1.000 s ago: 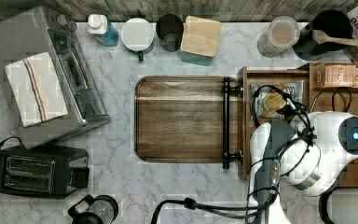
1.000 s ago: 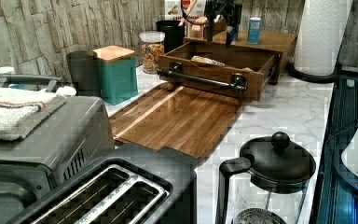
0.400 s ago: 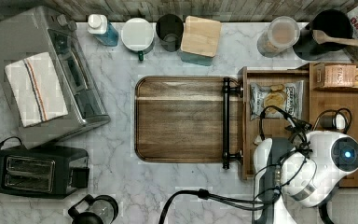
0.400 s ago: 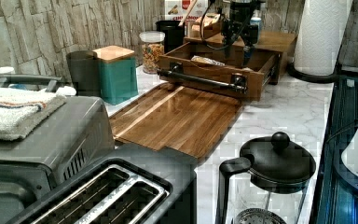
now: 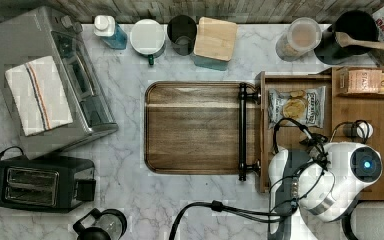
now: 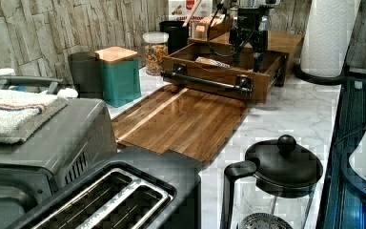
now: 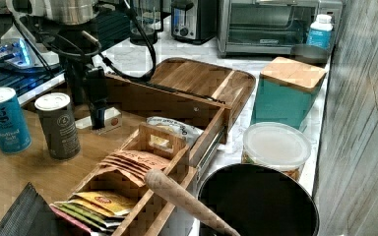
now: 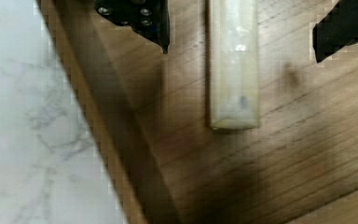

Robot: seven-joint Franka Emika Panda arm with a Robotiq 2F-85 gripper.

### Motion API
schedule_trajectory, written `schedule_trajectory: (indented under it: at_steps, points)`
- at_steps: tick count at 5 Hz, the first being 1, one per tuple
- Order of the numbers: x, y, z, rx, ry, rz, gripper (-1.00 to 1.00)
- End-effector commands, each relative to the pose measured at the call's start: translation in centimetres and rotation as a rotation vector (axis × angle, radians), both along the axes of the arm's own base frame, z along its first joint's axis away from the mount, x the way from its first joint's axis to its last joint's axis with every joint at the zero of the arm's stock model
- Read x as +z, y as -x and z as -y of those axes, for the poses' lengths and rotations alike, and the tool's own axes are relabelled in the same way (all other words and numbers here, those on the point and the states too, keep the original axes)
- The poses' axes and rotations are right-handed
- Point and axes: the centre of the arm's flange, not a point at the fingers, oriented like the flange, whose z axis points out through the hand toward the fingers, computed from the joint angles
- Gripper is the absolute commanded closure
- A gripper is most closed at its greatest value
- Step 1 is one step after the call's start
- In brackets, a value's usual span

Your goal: Pick up the butter.

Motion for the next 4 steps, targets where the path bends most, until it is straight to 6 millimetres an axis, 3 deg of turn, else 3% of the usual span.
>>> schedule_trajectory:
  at_steps: [1, 4]
  points:
    - [-2.0, 0.7, -0.1, -0.058, 0.034, 0.032, -1.00]
    - [-4.8, 1.2, -1.2, -0.083, 0.012, 0.049, -1.00]
